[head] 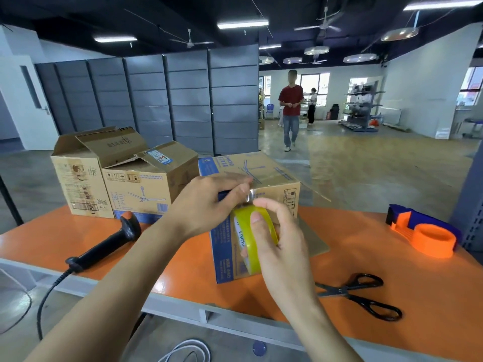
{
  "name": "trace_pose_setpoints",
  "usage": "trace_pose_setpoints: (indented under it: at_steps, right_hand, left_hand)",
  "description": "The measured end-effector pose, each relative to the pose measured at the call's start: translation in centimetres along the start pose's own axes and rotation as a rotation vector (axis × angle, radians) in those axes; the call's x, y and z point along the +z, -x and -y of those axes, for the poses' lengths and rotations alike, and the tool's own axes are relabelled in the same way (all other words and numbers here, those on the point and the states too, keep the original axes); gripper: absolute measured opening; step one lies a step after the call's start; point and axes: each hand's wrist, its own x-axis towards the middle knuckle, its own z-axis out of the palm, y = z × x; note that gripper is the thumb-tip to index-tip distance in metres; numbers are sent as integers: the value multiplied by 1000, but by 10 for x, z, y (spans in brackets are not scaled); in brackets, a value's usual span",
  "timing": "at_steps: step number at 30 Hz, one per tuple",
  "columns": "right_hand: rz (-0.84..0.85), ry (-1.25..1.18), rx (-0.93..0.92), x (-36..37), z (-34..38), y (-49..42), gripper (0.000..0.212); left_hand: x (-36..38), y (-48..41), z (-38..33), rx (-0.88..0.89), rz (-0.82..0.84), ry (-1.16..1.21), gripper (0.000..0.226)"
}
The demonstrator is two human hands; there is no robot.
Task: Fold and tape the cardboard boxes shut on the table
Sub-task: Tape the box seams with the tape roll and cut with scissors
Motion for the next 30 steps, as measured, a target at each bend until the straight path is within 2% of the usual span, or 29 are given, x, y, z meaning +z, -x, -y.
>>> trace_pose_setpoints:
  at_steps: [5, 8, 14, 18, 22, 26, 30]
  right_hand:
    - [6, 36, -17, -4, -1, 5, 28]
    - [38, 37, -3, -6, -2, 6, 35]
    - [30, 63, 9, -6, 2, 5, 25]
    - [3, 232, 1, -7, 3, 2, 28]
    - [43, 269, 85, -9, 1, 5, 33]
    - [78, 266, 99, -9, -5, 6, 30]
    - [113, 243, 127, -9, -10, 12, 42]
  left_hand:
    - [2, -6, -2, 68, 48, -142, 38]
    - [3, -8, -2, 46, 50, -167, 42]
    - [6, -7, -4, 31, 18, -118, 39]
    - [5, -5, -4, 24, 14, -104, 46]
    - [3, -4, -7, 14, 62, -81, 52]
    - [-1, -7, -6, 2, 123, -102, 49]
    - [-4, -7, -6, 25, 182, -154, 52]
